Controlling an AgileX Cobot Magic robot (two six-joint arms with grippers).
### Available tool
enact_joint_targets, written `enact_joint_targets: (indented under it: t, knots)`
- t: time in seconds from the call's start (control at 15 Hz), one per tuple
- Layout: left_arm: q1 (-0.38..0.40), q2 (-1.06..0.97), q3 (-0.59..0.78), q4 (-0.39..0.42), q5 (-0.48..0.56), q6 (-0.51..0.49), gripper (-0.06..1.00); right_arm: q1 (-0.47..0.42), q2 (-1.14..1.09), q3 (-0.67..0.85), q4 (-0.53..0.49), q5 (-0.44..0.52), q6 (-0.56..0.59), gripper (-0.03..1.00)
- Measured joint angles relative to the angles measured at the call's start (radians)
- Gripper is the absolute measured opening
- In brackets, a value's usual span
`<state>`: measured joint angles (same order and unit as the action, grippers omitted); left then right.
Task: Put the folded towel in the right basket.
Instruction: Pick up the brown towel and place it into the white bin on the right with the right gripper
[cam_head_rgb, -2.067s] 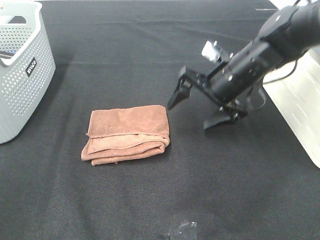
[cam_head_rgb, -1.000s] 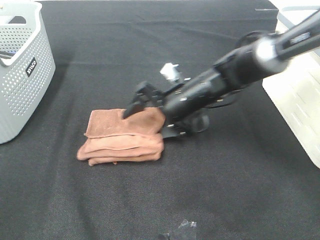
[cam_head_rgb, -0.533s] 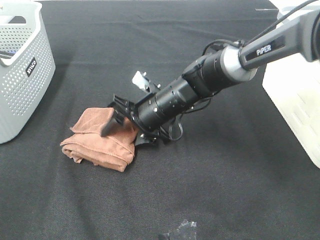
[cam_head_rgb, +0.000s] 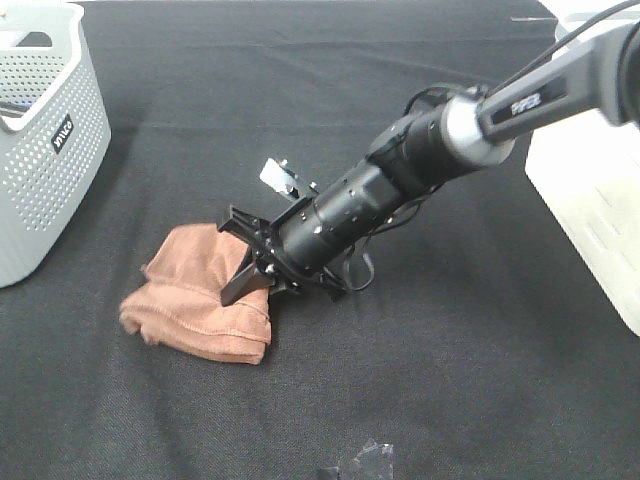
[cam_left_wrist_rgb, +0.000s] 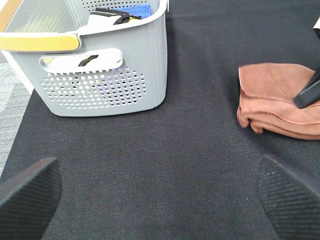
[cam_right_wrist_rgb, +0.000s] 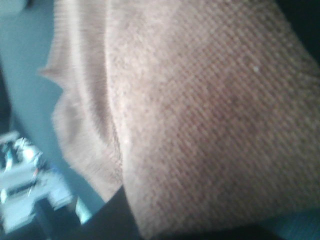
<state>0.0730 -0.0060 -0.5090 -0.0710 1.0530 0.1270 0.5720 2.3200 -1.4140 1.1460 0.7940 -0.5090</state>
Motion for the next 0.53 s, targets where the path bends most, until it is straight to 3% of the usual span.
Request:
enact_joint_targets:
  t: [0.13,0.33,0.47,0.53]
  knots:
    - [0.0,0.0,0.0,0.0,0.0,0.0,0.99,-0.04,-0.111,0.0,-0.039,0.097,-0.006,0.16]
    - [0.0,0.0,0.0,0.0,0.0,0.0,0.99,-0.13,-0.286,0.0,-0.102,0.131,0.008,0.16]
    - [0.0,0.0,0.0,0.0,0.0,0.0,0.99,-0.247,-0.417,0.0,-0.157,0.147,0.037,0.16]
    - [0.0,0.0,0.0,0.0,0.0,0.0,0.99,-0.247,-0.417,0.0,-0.157,0.147,0.037,0.16]
